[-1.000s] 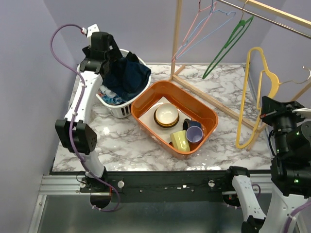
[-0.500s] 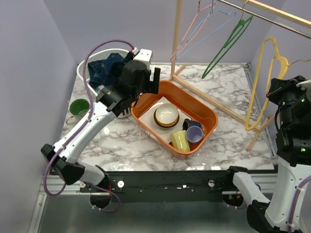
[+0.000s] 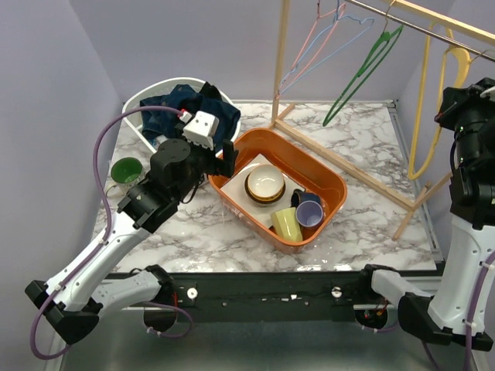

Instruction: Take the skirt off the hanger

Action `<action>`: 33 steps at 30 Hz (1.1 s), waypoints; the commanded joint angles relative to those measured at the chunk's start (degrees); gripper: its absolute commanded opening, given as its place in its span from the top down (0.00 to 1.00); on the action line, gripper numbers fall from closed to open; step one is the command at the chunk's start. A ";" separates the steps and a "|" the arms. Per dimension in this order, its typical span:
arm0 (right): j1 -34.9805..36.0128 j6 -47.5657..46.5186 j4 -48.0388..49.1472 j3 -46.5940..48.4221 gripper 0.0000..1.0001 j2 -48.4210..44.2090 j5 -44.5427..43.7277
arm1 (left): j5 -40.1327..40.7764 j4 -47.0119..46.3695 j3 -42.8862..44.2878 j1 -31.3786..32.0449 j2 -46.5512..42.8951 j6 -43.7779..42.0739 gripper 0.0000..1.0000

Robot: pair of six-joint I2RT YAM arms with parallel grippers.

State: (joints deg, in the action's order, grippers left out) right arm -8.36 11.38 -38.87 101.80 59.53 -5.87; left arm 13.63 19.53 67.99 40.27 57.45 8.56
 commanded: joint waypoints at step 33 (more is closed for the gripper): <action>0.45 4.44 -4.81 5.25 0.83 10.00 -11.18 | 4.30 -7.22 -8.31 2.88 -8.06 -2.14 0.01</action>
State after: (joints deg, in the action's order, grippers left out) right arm -8.23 16.45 -45.43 108.57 69.97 -14.59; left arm 16.05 13.78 60.07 42.87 50.41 6.83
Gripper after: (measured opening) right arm 0.022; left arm 0.988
